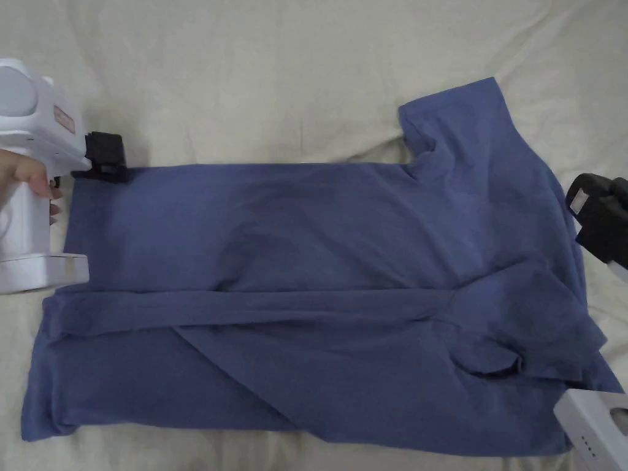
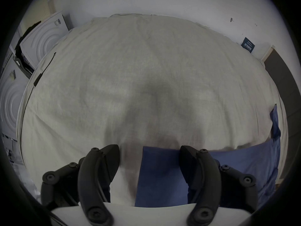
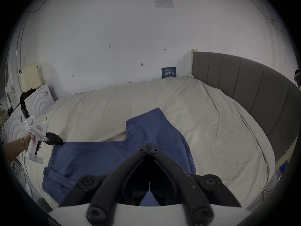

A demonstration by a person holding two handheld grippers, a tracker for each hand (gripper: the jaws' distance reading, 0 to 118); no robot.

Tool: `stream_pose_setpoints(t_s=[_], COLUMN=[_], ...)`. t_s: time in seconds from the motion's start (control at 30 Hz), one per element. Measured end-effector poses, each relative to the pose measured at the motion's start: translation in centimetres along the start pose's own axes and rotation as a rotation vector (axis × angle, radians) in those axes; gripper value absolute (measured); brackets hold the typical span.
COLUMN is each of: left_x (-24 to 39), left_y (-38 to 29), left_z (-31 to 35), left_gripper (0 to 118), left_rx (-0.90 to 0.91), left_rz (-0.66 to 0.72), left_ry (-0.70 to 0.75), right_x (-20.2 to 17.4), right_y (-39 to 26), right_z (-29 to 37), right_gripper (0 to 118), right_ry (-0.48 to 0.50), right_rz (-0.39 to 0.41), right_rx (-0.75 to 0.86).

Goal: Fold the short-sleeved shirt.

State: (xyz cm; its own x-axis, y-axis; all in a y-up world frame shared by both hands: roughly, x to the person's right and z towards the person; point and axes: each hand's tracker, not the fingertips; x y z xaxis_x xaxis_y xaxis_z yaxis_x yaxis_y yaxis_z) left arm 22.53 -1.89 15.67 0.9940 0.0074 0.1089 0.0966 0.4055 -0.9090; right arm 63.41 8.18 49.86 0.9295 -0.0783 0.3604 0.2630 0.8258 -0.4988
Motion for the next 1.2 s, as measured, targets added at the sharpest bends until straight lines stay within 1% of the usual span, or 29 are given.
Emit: stream_pose_setpoints(t_s=[0.03, 0.07, 0.13, 0.17, 0.2, 0.27, 0.33, 0.4, 0.43, 0.47, 0.5, 0.57, 0.6, 0.67, 0.7, 0.73, 0.77, 0.8, 0.83, 0.93, 0.97, 1.03, 1.07, 1.1, 1.13, 1.17, 1.2], left_x=[0.1, 0.5, 0.6, 0.9, 1.3, 1.6, 1.0, 0.5, 0.3, 0.2, -0.3, -0.3, -0.3, -0.2, -0.2, -0.3, -0.4, -0.6, -0.7, -1.2, -1.3, -1.5, -1.6, -1.7, -1.7, -1.6, -1.5], left_y=[-0.1, 0.0, -0.4, -0.5, -0.7, -0.9, -0.9, -0.9, -1.0, -1.1, -0.9, -1.3, -1.5, -1.8, -2.0, -2.2, -2.1, -2.2, -2.2, -2.0, -2.0, -2.1, -2.0, -1.9, -1.8, -1.9, -1.9], left_z=[0.1, 0.4, 1.5, 1.7, 2.0, 2.6, 3.9, 5.7, 6.7, 7.5, 7.7, 8.9, 9.4, 10.0, 10.3, 10.4, 10.3, 10.4, 10.4, 10.3, 10.2, 10.3, 10.2, 10.0, 9.9, 10.0, 9.8], left_gripper=[73, 53, 2, 3, 3, 3, 3, 3, 3, 3, 3, 3, 3, 3, 3, 3, 3, 3, 3, 3, 3, 3, 3, 3, 3, 3, 3], left_rx=[0.006, 0.009, 0.024, 0.015, 0.012, 0.016, 0.049, 0.106, 0.131, 0.153, 0.169, 0.185, 0.197, 0.214, 0.222, 0.223, 0.22, 0.215, 0.212, 0.19, 0.181, 0.186, 0.186, 0.181, 0.176, 0.176, 0.175], left_rz=[-0.012, -0.055, -0.077, -0.076, -0.075, -0.148, -0.104, -0.01, 0.008, 0.02, 0.017, 0.006, 0.003, 0.002, 0.004, 0.007, 0.01, 0.011, 0.015, 0.04, 0.04, 0.047, 0.053, 0.057, 0.057, 0.057, 0.058], left_ry=[0.012, -0.001, -0.028, -0.05, -0.022, -0.009, -0.019, -0.084, -0.1, -0.118, -0.13, -0.134, -0.137, -0.147, -0.154, -0.158, -0.162, -0.162, -0.159, -0.15, -0.149, -0.153, -0.155, -0.155, -0.154, -0.15, -0.146], right_x=[-0.1, -0.2, -0.3, -0.3, -0.3, 0.0, 0.4, 0.8, 1.1, 1.4, 1.8, 2.6, 3.0, 3.3, 3.4, 3.5, 3.7, 3.9, 4.1, 5.4, 5.8, 6.4, 6.6, 6.8, 7.1, 7.2, 7.3], right_y=[-0.2, -0.2, -0.3, -0.3, -0.1, 0.4, 1.2, 2.4, 2.9, 3.8, 4.6, 6.3, 7.3, 8.7, 9.1, 9.5, 9.6, 9.4, 9.3, 8.2, 7.7, 6.8, 6.5, 6.3, 6.0, 5.8, 5.8], right_z=[-0.1, 0.0, -0.2, -0.3, -0.3, -0.4, 0.0, -0.2, -0.4, -0.5, -1.1, -2.6, -3.7, -6.6, -8.1, -9.6, -11.2, -12.9, -14.2, -19.2, -20.5, -22.3, -23.1, -23.7, -24.0, -24.4, -24.5], right_gripper=[1, 1, 1, 1, 1, 1, 1, 1, 1, 5, 16, 28, 37, 104, 118, 118, 118, 118, 118, 118, 118, 116, 104, 88, 68, 34, 15], right_ry=[-0.001, 0.001, 0.002, 0.002, 0.008, 0.021, 0.026, 0.038, 0.039, 0.036, 0.034, 0.034, 0.037, -0.007, -0.021, -0.024, -0.046, -0.089, -0.115, -0.2, -0.238, -0.242, -0.249, -0.258, -0.262, -0.269, -0.268], right_rz=[0.004, 0.007, 0.011, 0.006, -0.002, -0.021, -0.028, -0.014, -0.009, -0.005, 0.001, -0.018, -0.011, 0.026, 0.05, 0.104, 0.117, 0.114, 0.121, 0.102, 0.082, 0.058, 0.044, 0.03, 0.016, -0.001, -0.023], right_rx=[-0.006, -0.01, -0.022, -0.03, -0.04, -0.05, -0.056, -0.073, -0.077, -0.084, -0.096, -0.122, -0.159, -0.278, -0.312, -0.379, -0.369, -0.373, -0.409, -0.509, -0.539, -0.545, -0.549, -0.559, -0.564, -0.567, -0.565])
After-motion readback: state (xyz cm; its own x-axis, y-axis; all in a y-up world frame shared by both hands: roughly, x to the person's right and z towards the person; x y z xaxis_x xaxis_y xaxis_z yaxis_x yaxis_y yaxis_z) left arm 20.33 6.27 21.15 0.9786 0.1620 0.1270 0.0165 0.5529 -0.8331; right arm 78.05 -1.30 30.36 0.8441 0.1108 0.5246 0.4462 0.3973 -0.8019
